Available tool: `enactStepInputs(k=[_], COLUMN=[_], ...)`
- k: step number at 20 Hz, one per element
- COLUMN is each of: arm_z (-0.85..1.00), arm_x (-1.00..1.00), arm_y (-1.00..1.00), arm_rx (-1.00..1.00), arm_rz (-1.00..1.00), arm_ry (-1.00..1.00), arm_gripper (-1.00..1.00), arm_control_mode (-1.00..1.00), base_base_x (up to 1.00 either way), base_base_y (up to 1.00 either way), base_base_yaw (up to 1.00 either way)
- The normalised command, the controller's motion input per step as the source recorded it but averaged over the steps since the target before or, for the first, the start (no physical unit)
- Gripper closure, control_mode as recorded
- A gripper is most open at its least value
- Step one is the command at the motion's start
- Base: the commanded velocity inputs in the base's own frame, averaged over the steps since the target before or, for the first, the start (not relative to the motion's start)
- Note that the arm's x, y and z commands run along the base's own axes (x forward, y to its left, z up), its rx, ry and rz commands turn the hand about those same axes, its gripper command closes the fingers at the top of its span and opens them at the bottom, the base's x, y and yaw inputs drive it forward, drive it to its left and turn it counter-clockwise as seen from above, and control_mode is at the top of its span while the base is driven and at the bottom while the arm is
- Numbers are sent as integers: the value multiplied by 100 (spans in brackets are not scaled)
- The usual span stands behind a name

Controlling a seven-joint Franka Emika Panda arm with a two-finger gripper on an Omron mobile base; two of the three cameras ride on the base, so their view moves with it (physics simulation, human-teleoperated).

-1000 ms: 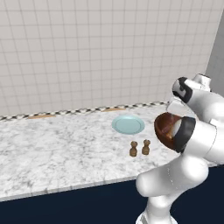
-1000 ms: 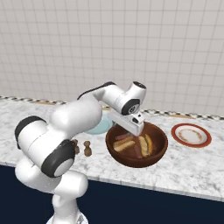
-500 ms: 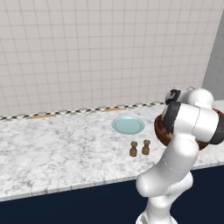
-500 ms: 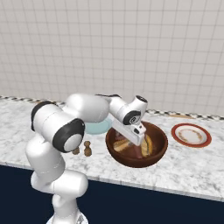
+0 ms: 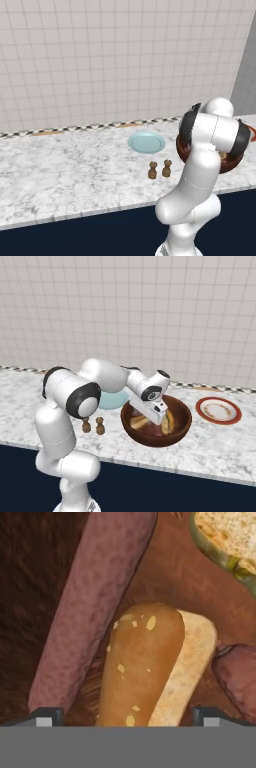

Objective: Place one bun and one sausage from the bowl on each plate.

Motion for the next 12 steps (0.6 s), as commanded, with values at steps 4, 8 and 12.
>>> enactStepInputs(k=[4,8,12], arm_z=[-17,-1,6], arm_x=[0,0,0], arm_y=[0,2,1], arm_rx=[0,0,-2], arm_rz=[-3,-13,-7], arm_ry=[-1,0,12], arm_gripper=[100,100,100], arm_control_mode=[-100,-100,-100], base_base_x=[0,0,0], base_base_y=[0,0,0], base_base_yaw=[0,0,0])
